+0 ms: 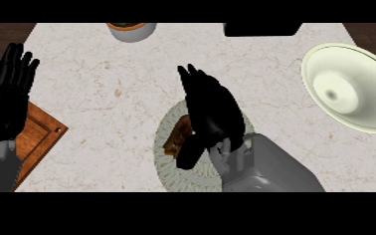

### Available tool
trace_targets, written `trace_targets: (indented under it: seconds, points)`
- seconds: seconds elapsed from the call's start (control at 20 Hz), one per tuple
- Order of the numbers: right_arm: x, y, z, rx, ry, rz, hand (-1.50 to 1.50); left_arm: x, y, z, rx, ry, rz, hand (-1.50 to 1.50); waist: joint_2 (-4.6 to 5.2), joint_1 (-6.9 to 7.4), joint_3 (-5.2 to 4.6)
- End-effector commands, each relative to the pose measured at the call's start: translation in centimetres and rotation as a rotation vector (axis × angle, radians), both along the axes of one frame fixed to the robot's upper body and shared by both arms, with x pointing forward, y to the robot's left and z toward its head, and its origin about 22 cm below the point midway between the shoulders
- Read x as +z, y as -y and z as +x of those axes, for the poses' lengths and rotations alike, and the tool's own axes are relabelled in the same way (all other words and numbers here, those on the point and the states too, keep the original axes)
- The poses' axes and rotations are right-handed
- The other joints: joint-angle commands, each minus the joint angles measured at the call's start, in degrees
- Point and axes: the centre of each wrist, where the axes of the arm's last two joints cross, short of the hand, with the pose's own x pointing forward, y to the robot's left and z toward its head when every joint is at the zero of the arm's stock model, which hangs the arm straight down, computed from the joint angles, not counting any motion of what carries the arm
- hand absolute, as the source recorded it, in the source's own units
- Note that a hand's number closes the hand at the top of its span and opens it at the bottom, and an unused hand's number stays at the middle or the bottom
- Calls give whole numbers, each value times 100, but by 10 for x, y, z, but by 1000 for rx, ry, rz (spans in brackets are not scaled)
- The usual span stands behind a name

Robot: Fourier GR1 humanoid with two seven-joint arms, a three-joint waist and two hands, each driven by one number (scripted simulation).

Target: Pick the eggplant from the placemat and place it in the bowl

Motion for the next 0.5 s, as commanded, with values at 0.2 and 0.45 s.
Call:
trace_targets:
  seconds: [0.2, 0.45]
  points:
    - [12, 14, 2, -49, -221, -221, -150, 5, 4, 16, -4, 10, 0, 0, 48, -102, 7]
    - [11, 25, 5, -64, -249, -237, -150, -1, -1, -2, -15, 8, 2, 0, 30, 84, 13]
